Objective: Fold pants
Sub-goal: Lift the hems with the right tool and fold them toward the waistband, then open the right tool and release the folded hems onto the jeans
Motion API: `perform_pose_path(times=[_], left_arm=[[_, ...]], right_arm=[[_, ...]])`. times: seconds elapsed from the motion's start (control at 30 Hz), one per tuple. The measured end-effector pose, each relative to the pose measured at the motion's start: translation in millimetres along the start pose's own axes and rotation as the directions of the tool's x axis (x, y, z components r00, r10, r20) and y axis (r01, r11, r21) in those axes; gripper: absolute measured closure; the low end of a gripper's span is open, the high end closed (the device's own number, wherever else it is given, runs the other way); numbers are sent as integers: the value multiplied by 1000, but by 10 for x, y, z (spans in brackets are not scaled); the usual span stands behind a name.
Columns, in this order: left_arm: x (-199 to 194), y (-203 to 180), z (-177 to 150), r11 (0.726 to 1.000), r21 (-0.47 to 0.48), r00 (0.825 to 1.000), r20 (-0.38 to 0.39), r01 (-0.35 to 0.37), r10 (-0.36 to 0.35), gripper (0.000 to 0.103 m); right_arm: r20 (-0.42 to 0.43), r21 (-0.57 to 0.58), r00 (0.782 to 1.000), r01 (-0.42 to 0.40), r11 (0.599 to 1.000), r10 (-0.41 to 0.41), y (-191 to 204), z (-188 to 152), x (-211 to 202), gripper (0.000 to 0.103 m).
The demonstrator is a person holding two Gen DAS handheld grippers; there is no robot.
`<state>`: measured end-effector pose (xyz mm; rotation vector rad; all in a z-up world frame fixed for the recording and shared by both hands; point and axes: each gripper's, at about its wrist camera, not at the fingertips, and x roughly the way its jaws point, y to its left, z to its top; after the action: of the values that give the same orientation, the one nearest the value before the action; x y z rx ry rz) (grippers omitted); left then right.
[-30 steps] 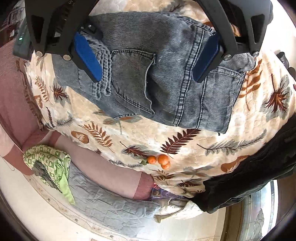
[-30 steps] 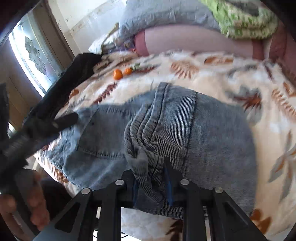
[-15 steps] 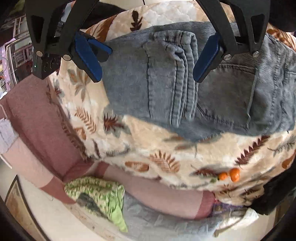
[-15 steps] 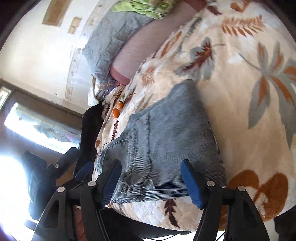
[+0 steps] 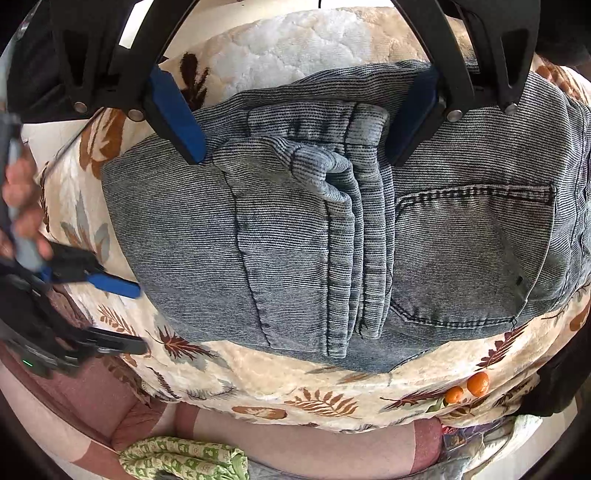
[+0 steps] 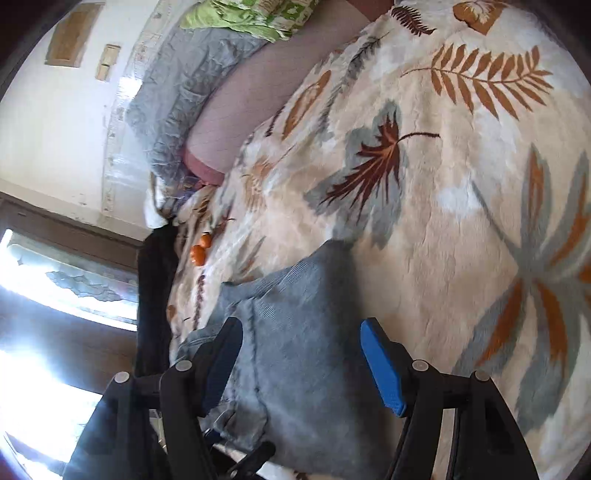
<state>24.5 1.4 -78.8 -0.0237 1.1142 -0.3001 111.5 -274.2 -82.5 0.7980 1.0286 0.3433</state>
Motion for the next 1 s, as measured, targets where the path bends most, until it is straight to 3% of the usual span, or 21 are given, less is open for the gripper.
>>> perform_pose_path(times=[0.03,0.07,0.13,0.17,0.23,0.3,0.37,0.43,0.47,0.53,0.63,0.73,0.77,0.83,0.87,0.9,0.93,1.0], left_arm=[[-2,9,-9,1000,5,1000,4,3,-3,6],[-4,14,-18,1000,11,1000,7,4,-4,6],[-4,11,-34,1000,27,1000,16,5,-5,5],[-5,11,-45,999,36,1000,21,5,-6,5],[-13,-1,-68,999,53,999,34,5,-7,5],[-3,-16,-85,998,67,999,43,-4,1,5],[5,-50,-85,997,80,999,43,-20,17,4],[-3,-56,-84,996,83,999,43,-24,21,4],[-11,-56,-82,996,83,999,44,-22,19,4],[-35,-44,-65,997,71,999,46,-9,6,4],[-114,56,-19,999,-2,998,53,45,-45,4],[-273,181,-7,993,-86,992,107,83,-74,4],[-307,207,-17,992,-102,990,125,79,-66,4],[-233,242,-23,992,-114,995,94,55,-45,4],[-139,250,-20,993,-110,999,42,38,-34,5],[-118,246,-14,996,-87,999,31,32,-29,5],[-181,241,-14,997,-73,999,48,19,-15,5],[-391,282,-36,995,-103,993,117,7,5,5]], right_arm=[[-20,-1,999,27,1000,-27,-8,74,110,44],[-53,-1,998,43,999,-43,-20,128,225,62],[-102,-39,991,88,995,-92,-12,163,389,76],[-96,-92,987,123,988,-131,67,182,437,86],[-6,-174,987,159,972,-162,269,196,342,92],[59,-287,971,241,927,-234,443,151,352,92],[15,-344,931,348,872,-366,341,91,607,91],[31,-289,957,285,914,-289,245,102,510,87],[35,-243,965,261,934,-260,201,109,404,79],[82,-209,964,266,941,-254,186,67,147,68],[89,-210,988,146,967,-130,245,-152,-229,68],[9,-142,1000,-7,990,9,111,-497,-376,65],[-37,-120,999,-27,992,23,61,-606,-307,65],[-149,-110,987,37,993,-53,-99,-788,-6,65],[-114,-101,993,21,995,-32,-180,-816,-8,76],[-107,-62,994,8,998,-14,-211,-809,-54,79],[-95,-51,995,4,999,-9,-174,-801,-116,78],[-26,-159,999,42,986,-47,38,-836,-264,71]])
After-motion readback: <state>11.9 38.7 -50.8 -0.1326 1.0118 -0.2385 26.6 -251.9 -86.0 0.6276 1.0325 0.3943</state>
